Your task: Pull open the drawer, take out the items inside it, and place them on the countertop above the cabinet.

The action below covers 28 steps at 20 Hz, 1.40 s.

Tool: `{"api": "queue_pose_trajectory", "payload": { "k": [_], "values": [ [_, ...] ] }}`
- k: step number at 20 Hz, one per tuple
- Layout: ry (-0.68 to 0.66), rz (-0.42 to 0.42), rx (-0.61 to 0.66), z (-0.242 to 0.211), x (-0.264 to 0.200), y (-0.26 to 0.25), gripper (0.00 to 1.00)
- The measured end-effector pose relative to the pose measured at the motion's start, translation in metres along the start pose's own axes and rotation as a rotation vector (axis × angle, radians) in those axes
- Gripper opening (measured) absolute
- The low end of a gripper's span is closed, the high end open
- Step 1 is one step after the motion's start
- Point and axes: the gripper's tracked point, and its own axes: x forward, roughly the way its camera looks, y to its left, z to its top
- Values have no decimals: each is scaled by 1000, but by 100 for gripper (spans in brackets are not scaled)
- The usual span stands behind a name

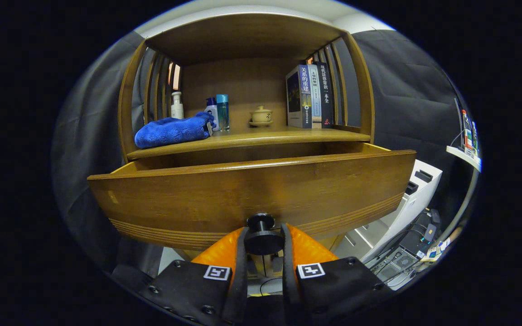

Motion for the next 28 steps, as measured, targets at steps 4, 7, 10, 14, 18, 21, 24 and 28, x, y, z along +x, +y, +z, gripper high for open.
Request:
{"api": "queue_pose_trajectory", "payload": {
  "k": [4,7,10,14,18,21,24,28],
  "values": [
    [10,-4,-9,-11,-21,-2,40],
    [16,-3,-1,-18,-35,-4,40],
    [32,-3,-5,-27,-47,-4,40],
    [44,-9,16,-33,-63,-5,41],
    [54,-13,27,-35,-67,-5,40],
    [79,-24,28,-36,-66,-6,41],
    [66,-32,16,-24,-69,-4,51],
    [41,-7,28,-2,-78,2,89]
  ]
}}
